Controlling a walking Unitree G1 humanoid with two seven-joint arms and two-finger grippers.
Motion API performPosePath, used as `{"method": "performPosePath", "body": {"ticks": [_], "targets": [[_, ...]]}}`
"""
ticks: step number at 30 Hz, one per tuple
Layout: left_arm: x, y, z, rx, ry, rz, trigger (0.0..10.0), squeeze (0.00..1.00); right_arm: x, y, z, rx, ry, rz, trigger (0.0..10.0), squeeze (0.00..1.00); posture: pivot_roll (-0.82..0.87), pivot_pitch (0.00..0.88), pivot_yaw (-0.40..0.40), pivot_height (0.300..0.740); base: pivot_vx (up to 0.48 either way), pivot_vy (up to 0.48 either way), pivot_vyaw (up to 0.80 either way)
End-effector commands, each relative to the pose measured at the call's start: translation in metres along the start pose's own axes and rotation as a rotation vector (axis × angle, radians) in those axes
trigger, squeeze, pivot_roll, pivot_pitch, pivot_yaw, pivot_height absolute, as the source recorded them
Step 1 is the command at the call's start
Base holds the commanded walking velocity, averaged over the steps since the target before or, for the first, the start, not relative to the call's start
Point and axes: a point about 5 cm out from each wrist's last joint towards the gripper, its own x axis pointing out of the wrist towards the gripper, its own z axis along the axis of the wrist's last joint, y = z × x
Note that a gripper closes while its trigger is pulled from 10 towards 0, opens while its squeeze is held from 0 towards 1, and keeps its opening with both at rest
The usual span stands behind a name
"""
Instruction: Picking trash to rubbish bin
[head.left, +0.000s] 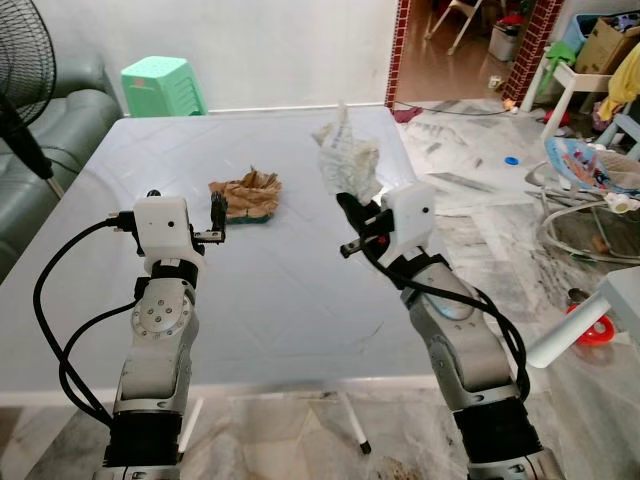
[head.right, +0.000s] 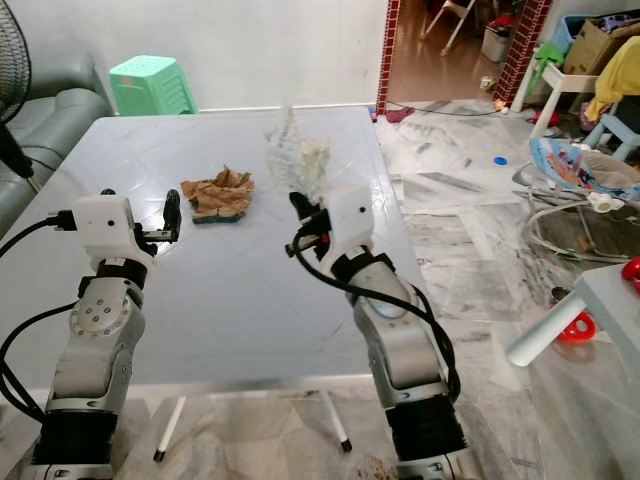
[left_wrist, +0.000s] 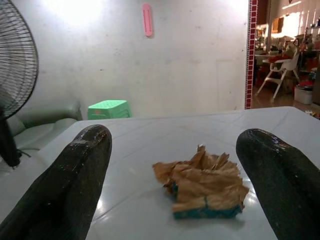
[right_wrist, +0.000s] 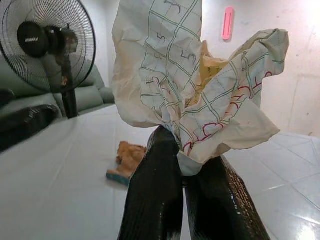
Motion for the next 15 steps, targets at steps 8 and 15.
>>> {"method": "performPosePath", "body": {"ticks": [8, 15], "targets": [[0.0026, 0.0010, 0.0010, -0.002, -0.008, 0.004, 10.0, 0.00, 0.0018, 0.0009, 0.0045, -0.010, -0.002, 0.009, 0.0, 0.00, -0.01, 0.009, 0.015, 0.740, 0.411, 0.000, 0.00], [0.0028, 0.0011, 0.0004, 0.000, -0.008, 0.017, 10.0, 0.00, 0.0025, 0.0009, 0.0050, -0.011, -0.003, 0.013, 0.0, 0.00, -0.01, 0.007, 0.015, 0.740, 0.290, 0.000, 0.00]]}}
